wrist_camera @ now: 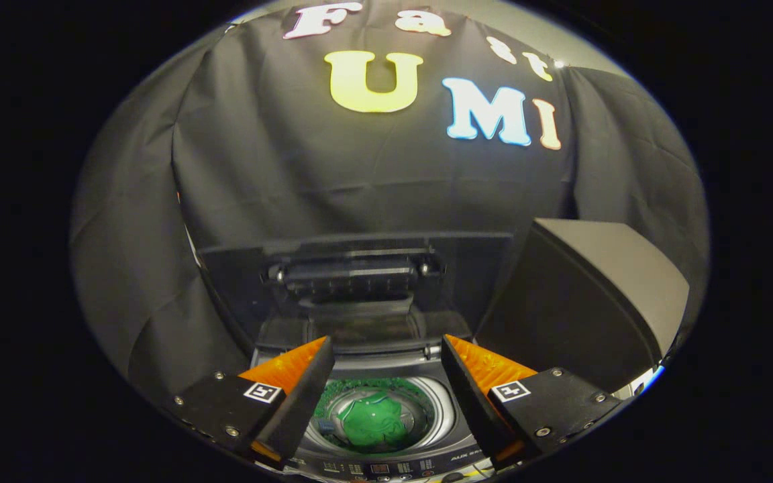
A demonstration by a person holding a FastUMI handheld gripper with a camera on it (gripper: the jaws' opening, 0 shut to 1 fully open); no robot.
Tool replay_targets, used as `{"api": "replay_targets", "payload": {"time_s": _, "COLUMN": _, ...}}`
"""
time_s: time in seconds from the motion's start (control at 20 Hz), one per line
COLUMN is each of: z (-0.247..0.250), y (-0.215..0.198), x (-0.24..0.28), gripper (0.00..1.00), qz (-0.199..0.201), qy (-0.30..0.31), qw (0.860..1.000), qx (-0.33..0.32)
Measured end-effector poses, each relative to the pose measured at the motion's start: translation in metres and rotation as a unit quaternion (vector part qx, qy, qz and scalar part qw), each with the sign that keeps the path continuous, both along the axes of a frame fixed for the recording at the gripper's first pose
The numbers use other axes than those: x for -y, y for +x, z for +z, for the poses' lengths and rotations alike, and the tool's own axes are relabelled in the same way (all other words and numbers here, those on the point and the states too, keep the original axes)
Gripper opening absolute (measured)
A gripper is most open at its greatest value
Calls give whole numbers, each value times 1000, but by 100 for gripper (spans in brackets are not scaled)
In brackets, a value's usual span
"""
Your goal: Put the clothes into the washing machine and then close the washing machine lid.
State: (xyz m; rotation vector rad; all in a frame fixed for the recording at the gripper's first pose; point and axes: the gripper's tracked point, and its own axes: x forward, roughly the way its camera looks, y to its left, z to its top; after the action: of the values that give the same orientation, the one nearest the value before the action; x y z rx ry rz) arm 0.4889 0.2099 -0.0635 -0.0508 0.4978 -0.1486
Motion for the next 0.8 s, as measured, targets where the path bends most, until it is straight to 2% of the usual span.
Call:
{"api": "replay_targets", "payload": {"time_s": 0.35, "z": 73, "y": 48, "x": 9, "gripper": 97, "qz": -7, "qy": -22, "qw": 999, "qx": 37}}
{"api": "replay_targets", "payload": {"time_s": 0.5, "z": 80, "y": 70, "x": 14, "gripper": 98, "qz": -2, "qy": -38, "qw": 999, "qx": 23}}
{"api": "replay_targets", "payload": {"time_s": 0.8, "z": 55, "y": 116, "x": 7, "gripper": 97, "qz": 19, "qy": -30, "qw": 999, "qx": -17}}
